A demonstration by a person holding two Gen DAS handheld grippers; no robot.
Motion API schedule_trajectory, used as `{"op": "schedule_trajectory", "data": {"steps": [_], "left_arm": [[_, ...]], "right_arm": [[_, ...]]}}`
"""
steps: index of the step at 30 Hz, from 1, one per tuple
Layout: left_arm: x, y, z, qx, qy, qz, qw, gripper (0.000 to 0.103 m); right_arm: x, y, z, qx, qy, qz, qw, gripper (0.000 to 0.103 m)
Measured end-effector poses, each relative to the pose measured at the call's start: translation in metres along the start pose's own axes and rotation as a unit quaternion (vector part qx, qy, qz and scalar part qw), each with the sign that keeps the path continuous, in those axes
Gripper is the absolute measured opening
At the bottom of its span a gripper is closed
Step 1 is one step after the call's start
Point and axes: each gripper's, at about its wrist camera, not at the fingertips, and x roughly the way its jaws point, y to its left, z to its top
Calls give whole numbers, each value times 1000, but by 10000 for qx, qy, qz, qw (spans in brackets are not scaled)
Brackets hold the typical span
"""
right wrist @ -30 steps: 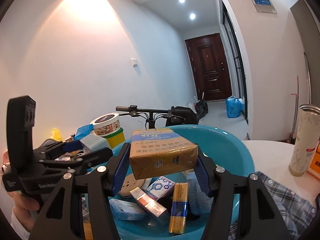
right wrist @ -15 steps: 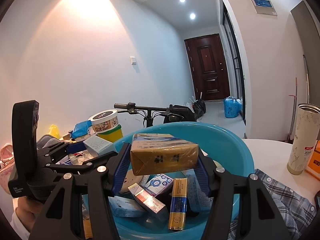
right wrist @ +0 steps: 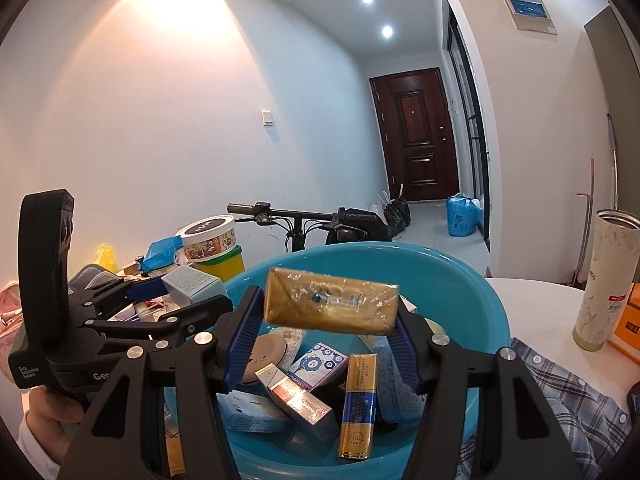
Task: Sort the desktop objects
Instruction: 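Lower the white box into the basin and open the left tool while the right tool holds the gold box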
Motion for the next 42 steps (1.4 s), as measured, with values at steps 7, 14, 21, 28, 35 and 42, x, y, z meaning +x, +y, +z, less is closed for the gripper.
{"op": "schedule_trajectory", "data": {"steps": [7,14,21,28,35,42], "left_arm": [[0,3,1,-55,8,-35,10000,83],[-1,2,1,-34,-17,-34,10000,83],[-2,2,1,-72,-11,-40,10000,83],[-3,3,1,-70,-15,-40,10000,83],[-4,4,2,-72,-24,-22,10000,83],[-4,7,2,-82,-39,-40,10000,83]], "right_arm": [[0,1,-3,-19,2,-24,10000,58],[-1,0,-4,-35,16,-30,10000,58],[0,0,-5,-65,33,-34,10000,58],[0,0,-5,-77,32,-47,10000,58],[0,-1,-6,-57,25,-76,10000,58],[0,0,-7,-76,45,-93,9999,58]]}}
